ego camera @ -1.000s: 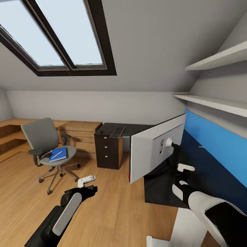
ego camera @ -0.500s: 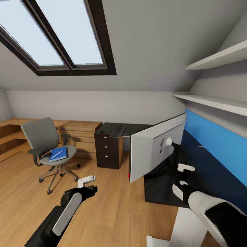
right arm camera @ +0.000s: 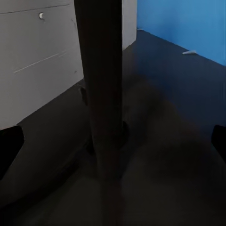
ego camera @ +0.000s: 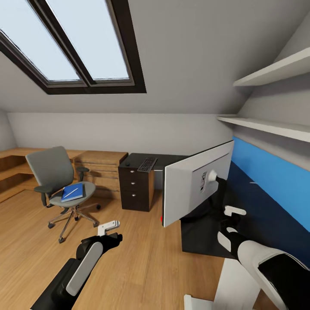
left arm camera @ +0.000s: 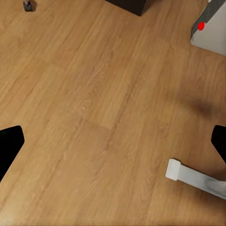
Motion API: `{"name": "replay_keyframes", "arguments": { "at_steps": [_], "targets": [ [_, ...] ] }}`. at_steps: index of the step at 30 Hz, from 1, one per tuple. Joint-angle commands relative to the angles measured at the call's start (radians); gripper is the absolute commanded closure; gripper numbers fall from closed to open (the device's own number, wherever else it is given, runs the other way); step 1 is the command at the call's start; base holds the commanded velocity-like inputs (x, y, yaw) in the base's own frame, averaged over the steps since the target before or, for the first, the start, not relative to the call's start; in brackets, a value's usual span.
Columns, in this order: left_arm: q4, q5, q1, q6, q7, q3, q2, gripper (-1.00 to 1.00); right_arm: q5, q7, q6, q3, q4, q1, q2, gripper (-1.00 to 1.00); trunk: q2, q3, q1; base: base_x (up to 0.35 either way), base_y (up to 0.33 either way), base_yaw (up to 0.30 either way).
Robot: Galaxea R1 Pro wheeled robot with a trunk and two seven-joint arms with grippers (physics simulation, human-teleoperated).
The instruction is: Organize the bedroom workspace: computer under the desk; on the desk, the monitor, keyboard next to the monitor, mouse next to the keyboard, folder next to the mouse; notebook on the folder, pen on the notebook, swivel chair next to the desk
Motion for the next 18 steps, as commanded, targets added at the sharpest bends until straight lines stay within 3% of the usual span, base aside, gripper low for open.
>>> {"name": "replay_keyframes", "arguments": {
  "at_steps": [1, 6, 18],
  "targets": [
    [0.0, 0.011, -0.001, 0.001, 0.009, -0.003, 0.001, -1.0, -0.004, -0.005, -0.001, 0.009, 0.0, -0.001, -0.004, -1.0, -0.001, -0.001, 0.0, 0.0, 0.0, 0.0],
    [0.033, 0.011, -0.001, 0.001, 0.005, -0.004, 0.001, -1.0, -0.003, -0.005, -0.002, 0.009, 0.0, 0.0, -0.018, -1.0, -0.001, -0.001, 0.0, 0.0, 0.0, 0.0],
    [0.04, 0.011, -0.001, 0.001, 0.005, -0.004, 0.001, -1.0, -0.001, -0.005, -0.002, 0.012, 0.001, 0.001, -0.019, -1.0, -0.001, -0.001, 0.0, 0.1, 0.0, 0.0]
  ]
}}
